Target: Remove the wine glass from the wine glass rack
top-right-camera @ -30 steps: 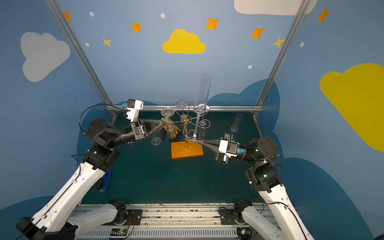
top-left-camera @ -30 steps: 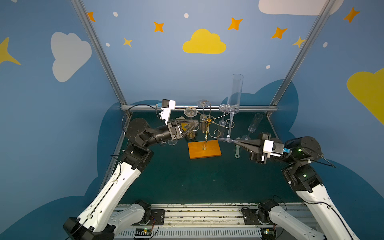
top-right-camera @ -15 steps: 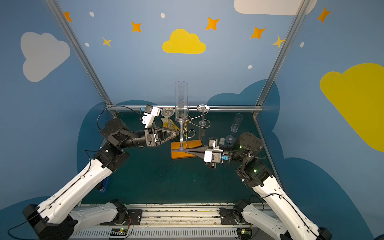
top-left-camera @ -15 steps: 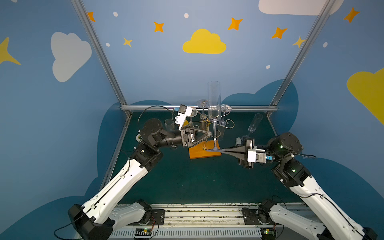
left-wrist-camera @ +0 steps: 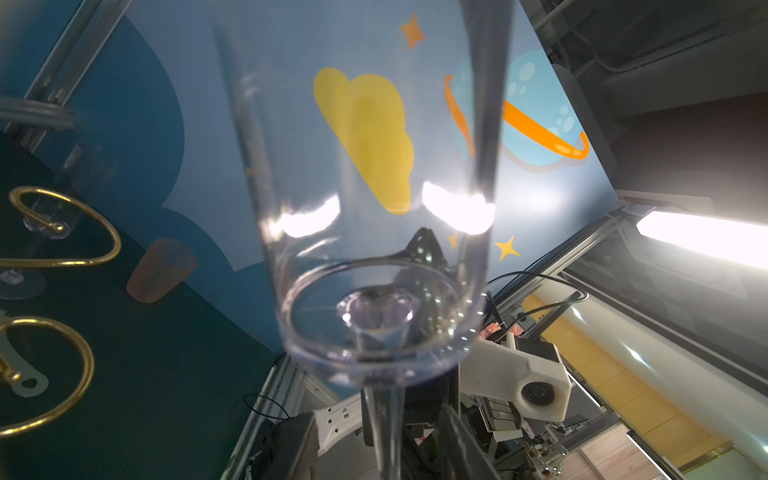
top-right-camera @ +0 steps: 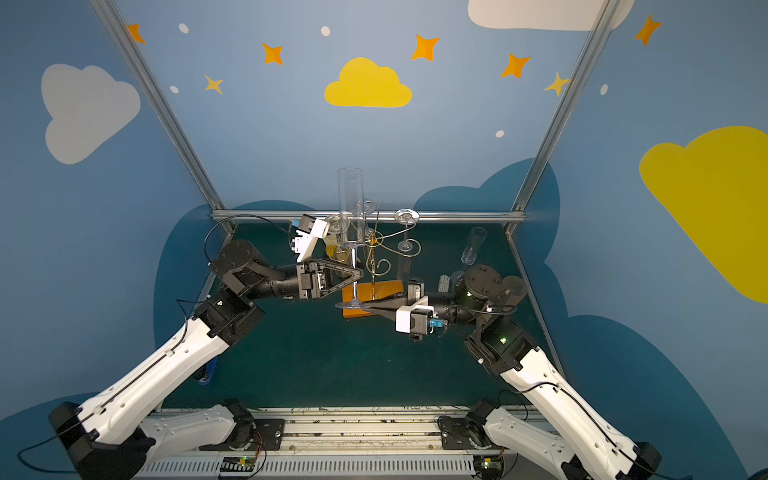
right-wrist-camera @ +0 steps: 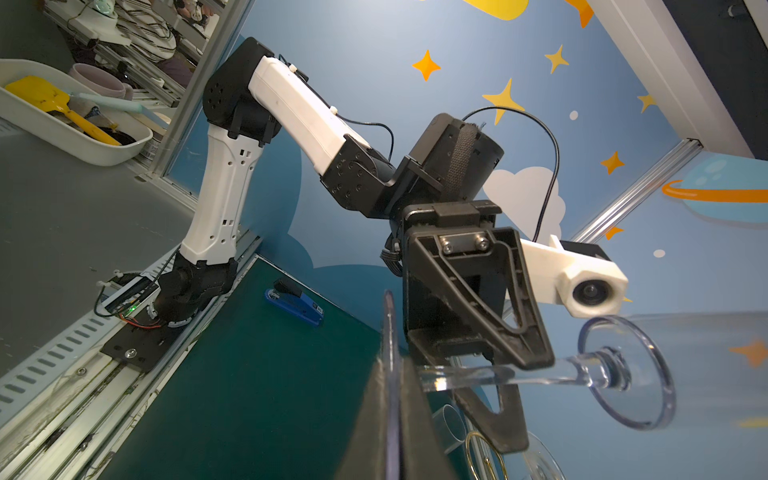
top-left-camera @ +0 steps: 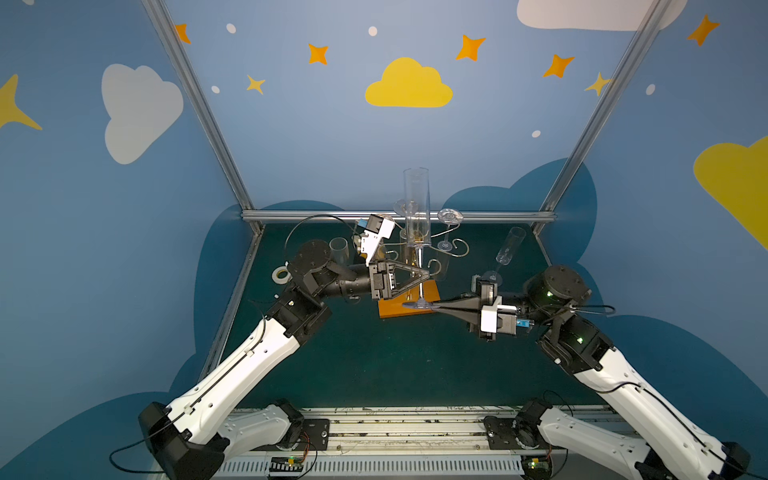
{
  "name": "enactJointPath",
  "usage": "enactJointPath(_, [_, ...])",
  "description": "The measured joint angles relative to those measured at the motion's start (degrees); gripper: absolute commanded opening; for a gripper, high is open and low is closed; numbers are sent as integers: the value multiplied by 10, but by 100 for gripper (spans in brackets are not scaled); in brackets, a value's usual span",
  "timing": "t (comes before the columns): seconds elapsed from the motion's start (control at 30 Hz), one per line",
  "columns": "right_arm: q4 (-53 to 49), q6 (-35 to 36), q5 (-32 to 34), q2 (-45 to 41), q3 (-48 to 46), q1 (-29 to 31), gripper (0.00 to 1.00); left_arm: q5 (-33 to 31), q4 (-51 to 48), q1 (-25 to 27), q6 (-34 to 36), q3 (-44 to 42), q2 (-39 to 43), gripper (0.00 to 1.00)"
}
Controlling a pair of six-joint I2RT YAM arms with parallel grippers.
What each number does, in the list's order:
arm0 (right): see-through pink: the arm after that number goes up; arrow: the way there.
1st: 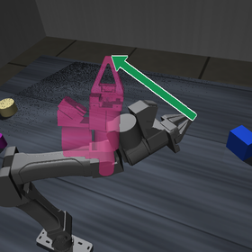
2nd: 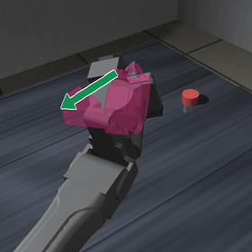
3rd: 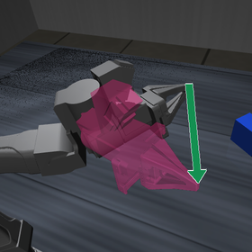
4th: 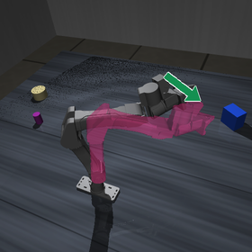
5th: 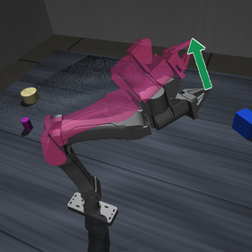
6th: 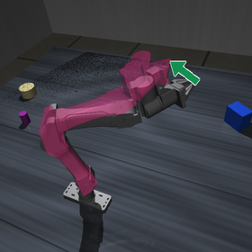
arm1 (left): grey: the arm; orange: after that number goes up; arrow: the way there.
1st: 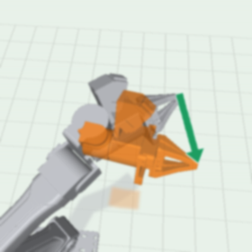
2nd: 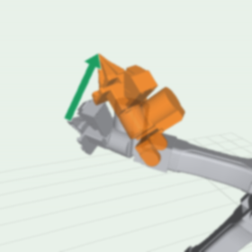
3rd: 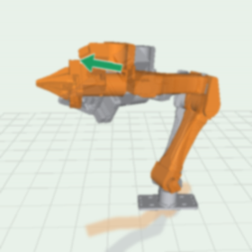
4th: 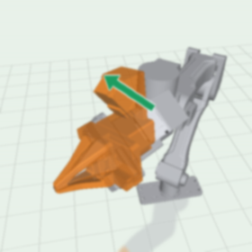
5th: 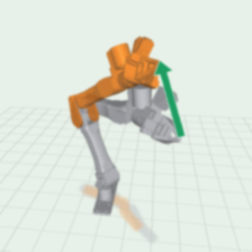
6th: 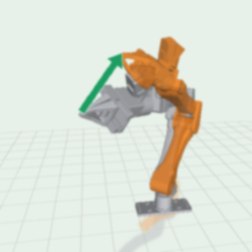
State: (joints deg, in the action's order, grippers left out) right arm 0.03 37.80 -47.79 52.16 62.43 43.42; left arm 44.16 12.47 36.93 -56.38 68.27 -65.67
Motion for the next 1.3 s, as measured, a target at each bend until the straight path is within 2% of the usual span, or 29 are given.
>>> enactJointPath(0.3, [-12,21,13,0,0,4,0,-2,0,3,0,-3,-6,22])
enactJointPath(0.5, [-20,33,21,2,0,7,0,-2,0,3,-2,-3,-8,16])
enactJointPath(0.53, [-21,34,23,2,0,9,4,-2,0,3,-3,-3,-8,13])
enactJointPath(0.6, [-23,36,31,2,0,11,38,-5,0,3,-3,-4,-8,9])
enactJointPath(0.63, [-21,38,37,2,-1,14,48,-7,-2,3,-4,-5,-7,7])
enactJointPath(0.7, [-15,45,45,-2,-5,18,54,-13,-4,3,-4,-8,-7,3])
enactJointPath(0.73, [-15,45,50,-5,-7,20,54,-17,-5,3,-5,-11,-7,3])
enactJointPath(0.77, [-15,47,53,-7,-9,22,48,-21,-5,3,-4,-14,-6,3])
enactJointPath(0.8, [-15,47,55,-10,-11,22,35,-24,-6,2,-4,-16,-6,3])
enactJointPath(0.83, [-15,47,58,-12,-11,23,31,-27,-8,2,-4,-18,-6,3])
enactJointPath(0.87, [-16,50,60,-13,-11,24,32,-28,-9,2,-4,-19,-6,3])
enactJointPath(0.93, [-16,53,64,-15,-11,25,42,-30,-9,2,-5,-20,-6,3])
enactJointPath(1.03, [-16,55,68,-16,-12,25,46,-30,-8,2,-6,-20,-6,3])
enactJointPath(1.3, [-16,62,81,-18,-17,26,48,-47,-3,-7,-9,-31,-4,3])
